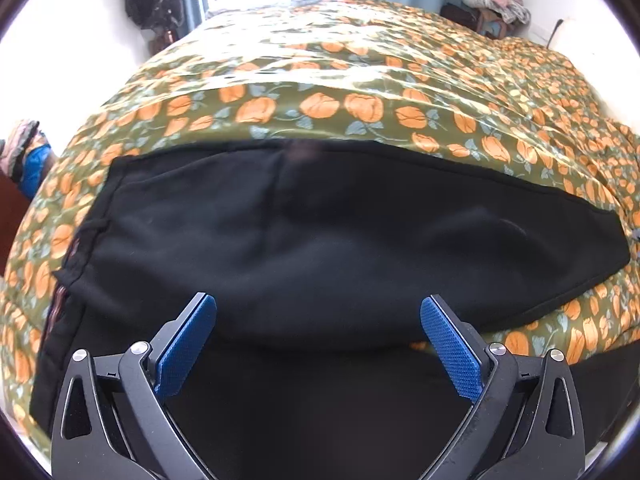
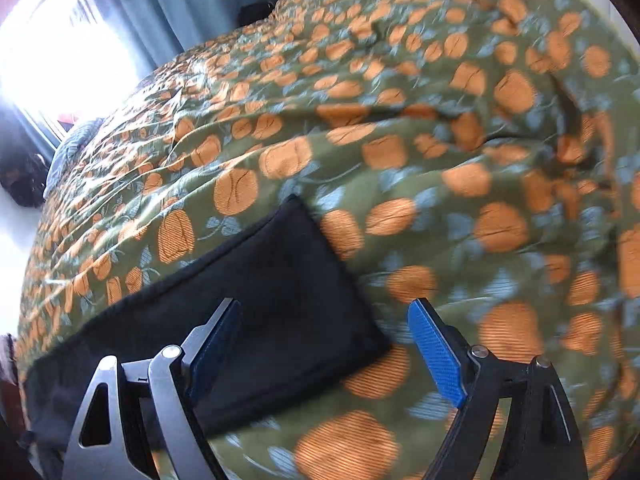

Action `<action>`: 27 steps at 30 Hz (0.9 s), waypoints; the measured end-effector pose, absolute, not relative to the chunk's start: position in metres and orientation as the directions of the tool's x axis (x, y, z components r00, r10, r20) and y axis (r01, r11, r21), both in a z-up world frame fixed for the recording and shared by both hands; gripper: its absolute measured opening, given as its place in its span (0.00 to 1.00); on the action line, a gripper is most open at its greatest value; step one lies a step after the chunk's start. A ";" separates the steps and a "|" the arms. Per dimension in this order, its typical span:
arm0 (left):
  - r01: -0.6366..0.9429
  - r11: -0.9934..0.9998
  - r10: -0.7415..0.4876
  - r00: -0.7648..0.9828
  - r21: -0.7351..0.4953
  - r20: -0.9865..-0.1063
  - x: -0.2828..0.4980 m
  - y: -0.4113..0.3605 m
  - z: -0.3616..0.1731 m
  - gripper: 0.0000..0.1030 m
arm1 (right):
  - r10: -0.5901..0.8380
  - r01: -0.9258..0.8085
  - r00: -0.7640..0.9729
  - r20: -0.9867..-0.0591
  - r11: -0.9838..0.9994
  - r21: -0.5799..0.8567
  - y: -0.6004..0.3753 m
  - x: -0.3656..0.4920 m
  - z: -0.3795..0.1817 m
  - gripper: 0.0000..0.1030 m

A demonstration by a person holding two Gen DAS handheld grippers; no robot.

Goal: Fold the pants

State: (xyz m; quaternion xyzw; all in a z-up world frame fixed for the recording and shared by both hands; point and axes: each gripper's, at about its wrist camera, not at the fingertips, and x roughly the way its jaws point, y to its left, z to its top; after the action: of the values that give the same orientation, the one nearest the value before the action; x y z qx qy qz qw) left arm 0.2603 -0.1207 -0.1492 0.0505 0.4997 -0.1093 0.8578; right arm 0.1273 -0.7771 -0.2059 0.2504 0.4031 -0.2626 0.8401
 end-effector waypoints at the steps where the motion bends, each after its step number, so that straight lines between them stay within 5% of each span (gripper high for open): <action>1: 0.232 0.972 -0.131 0.478 -0.018 -0.869 0.259 -0.118 -0.148 0.99 | -0.248 0.630 0.552 -0.796 0.749 0.204 -0.778 0.124 -0.201 0.82; 12: 0.230 0.971 -0.061 0.479 0.058 -0.876 0.221 -0.083 -0.150 0.99 | -0.167 0.403 0.612 -0.773 0.907 0.122 -0.689 0.138 -0.172 0.82; 15: 0.178 0.984 -0.066 0.487 0.025 -0.871 0.228 -0.071 -0.147 0.99 | -0.309 0.435 0.685 -0.660 0.900 0.030 -0.682 0.125 -0.156 0.82; 17: 0.138 0.990 -0.076 0.493 -0.009 -0.867 0.237 -0.063 -0.146 0.99 | -0.369 0.448 0.727 -0.579 0.894 -0.007 -0.679 0.119 -0.146 0.94; 20: 0.087 0.996 -0.034 0.506 0.011 -0.862 0.247 -0.053 -0.151 0.99 | -0.346 0.449 0.603 -0.719 0.892 -0.053 -0.699 0.138 -0.170 0.99; 24: 0.036 0.999 -0.030 0.513 -0.013 -0.858 0.249 -0.038 -0.153 0.99 | -0.429 0.501 0.573 -0.698 0.858 -0.115 -0.727 0.130 -0.170 0.99; 27: 0.035 0.999 -0.009 0.509 0.010 -0.861 0.247 -0.035 -0.157 0.99 | -0.385 0.570 0.552 -0.740 0.822 -0.003 -0.777 0.131 -0.168 0.99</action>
State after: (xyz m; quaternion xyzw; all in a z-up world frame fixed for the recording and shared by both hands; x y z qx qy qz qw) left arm 0.2471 -0.0347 -0.1574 0.0130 0.4955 -0.0127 0.8684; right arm 0.1308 -0.7770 -0.1682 0.1195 0.3863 -0.2735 0.8728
